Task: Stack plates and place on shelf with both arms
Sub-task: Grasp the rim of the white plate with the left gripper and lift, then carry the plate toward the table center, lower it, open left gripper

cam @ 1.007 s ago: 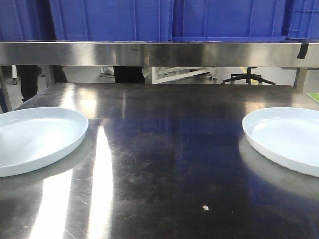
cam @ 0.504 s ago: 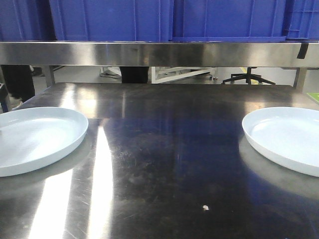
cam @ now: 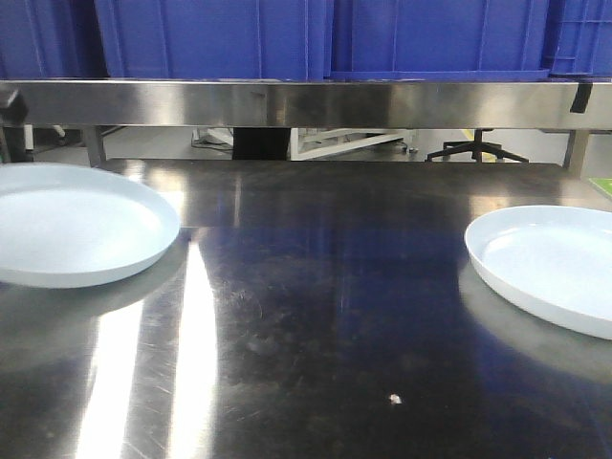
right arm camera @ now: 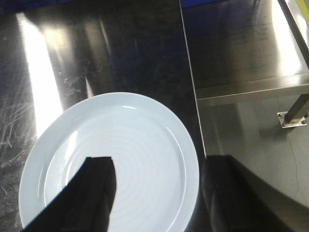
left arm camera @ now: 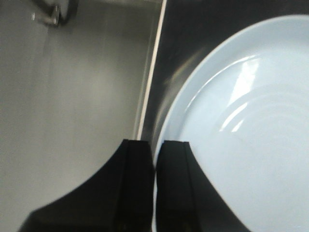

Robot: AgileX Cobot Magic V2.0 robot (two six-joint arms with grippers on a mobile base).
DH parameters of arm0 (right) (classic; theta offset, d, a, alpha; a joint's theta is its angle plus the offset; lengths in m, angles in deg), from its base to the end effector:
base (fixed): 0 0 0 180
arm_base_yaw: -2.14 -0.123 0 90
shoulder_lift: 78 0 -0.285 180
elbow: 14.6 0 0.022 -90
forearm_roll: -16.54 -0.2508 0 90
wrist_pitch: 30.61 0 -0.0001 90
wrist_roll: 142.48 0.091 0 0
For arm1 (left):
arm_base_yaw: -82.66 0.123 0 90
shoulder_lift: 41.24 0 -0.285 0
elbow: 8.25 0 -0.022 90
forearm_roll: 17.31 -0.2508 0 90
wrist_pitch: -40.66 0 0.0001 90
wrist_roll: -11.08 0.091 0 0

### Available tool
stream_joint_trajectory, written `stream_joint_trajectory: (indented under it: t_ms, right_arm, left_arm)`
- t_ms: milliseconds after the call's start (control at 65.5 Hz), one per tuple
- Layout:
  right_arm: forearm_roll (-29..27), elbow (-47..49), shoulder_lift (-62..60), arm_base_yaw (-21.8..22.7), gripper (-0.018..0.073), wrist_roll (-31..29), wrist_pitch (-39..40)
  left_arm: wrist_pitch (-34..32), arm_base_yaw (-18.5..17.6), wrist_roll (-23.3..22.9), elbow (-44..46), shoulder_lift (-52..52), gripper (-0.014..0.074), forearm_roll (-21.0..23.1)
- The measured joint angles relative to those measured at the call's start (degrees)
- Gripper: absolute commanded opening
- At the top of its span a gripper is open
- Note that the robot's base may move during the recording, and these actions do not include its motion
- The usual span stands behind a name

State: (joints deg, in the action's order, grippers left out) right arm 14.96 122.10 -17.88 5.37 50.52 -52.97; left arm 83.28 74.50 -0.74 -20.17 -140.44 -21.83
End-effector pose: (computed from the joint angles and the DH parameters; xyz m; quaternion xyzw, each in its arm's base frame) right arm 0.1806 -0.0092 0.2800 0.1345 0.8799 0.0492 0.4531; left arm 0.3251 -0.0417 0.2530 -0.0089 0.9733 -0.0073 0.2292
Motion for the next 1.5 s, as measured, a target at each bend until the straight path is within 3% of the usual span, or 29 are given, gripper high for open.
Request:
stream_joint_trajectory:
  t_ms: [122, 351, 565, 671, 1251, 1328, 1389, 1496]
  right_arm:
    - [0.0, 0.0, 0.0, 0.0, 0.0495, 0.0, 0.0]
    - [0.0, 0.0, 0.0, 0.0, 0.0495, 0.0, -0.3]
    - [0.0, 0.0, 0.0, 0.0, 0.0495, 0.0, -1.2]
    - [0.0, 0.0, 0.0, 0.0, 0.0495, 0.0, -1.4]
    - [0.0, 0.0, 0.0, 0.0, 0.0495, 0.0, -1.4]
    - [0.0, 0.0, 0.0, 0.0, 0.0495, 0.0, -1.4]
    - [0.0, 0.0, 0.0, 0.0, 0.0495, 0.0, -1.4]
    - [0.0, 0.0, 0.0, 0.0, 0.0495, 0.0, -1.4]
  left_arm:
    - [0.4, -2.7, 0.0, 2.8, 2.5, 0.0103, 2.2]
    - [-1.5, -11.9, 0.1, 5.5, 3.3, 0.0103, 7.4]
    - [-6.5, -21.4, 0.2, 5.6, 0.8, 0.0103, 8.6]
    - [-9.1, -24.2, 0.2, 5.6, -2.1, 0.0103, 8.7]
    - [-12.3, -25.6, 0.2, 6.0, -13.5, 0.0115, 10.8]
    - [-12.4, -25.6, 0.2, 6.1, -13.5, 0.0183, 10.4]
    - [-12.5, -25.6, 0.2, 6.1, -13.5, 0.0301, 10.1]
    - [-12.3, -25.6, 0.2, 6.1, -13.5, 0.0426, 9.6]
